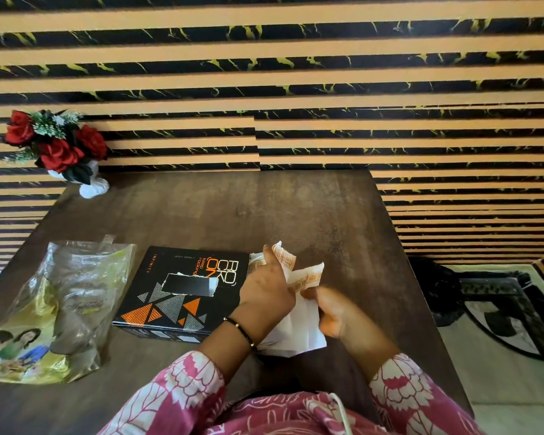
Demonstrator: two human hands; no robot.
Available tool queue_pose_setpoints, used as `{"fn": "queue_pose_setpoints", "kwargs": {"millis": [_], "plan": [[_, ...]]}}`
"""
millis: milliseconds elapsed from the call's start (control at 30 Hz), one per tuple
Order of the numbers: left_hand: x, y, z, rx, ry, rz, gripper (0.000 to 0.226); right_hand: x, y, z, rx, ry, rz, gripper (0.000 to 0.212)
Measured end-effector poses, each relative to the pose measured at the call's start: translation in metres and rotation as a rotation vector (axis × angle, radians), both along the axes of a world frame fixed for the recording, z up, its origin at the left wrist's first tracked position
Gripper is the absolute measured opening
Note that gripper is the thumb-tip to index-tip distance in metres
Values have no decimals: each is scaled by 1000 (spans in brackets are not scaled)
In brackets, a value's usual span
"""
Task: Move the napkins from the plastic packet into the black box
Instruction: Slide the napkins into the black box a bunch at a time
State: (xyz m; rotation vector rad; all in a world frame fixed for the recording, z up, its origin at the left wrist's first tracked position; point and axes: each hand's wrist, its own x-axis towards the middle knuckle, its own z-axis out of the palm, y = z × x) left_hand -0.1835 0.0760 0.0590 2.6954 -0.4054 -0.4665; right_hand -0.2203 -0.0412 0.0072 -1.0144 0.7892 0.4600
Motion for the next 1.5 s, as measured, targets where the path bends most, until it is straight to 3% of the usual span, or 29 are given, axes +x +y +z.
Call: {"fn": "queue_pose_setpoints", "kwargs": {"millis": [100,267,433,633,800,1067,1200,1300,1367,1433,1500], "plan": [[-2,1,2,-27,-10,13,83,5,9,-1,-48,-17,77,26],[-2,2,3,-37,-17,27,82,4,6,-4,-25,8,10,30],[-6,3,4,-112,-20,23,79,-5,8,-12,101,18,-93,30],[-15,1,-2,-102,-29,-63,82,-11,-3,-8,227,-113,-131,33],[-20,1,-2,-315,42,-75,65,-9,4,-3,173,-130,-3,28],[5,37,1,-529,3,108,52,-8,-9,21,-201,-175,57,26],[9,42,-2,-524,17,97,45,-21,-41,49,-156,-287,2,22],[12,44,-5,-543,3,130,47,-30,-60,73,-47,-363,-37,36],[13,43,-2,-675,111,202,49,-34,-66,85,62,-423,-65,51],[12,44,1,-999,421,327,53,-37,-65,95,221,-475,-82,58],[12,43,-2,-1268,780,357,46,-39,-60,103,340,-533,-76,43]]}}
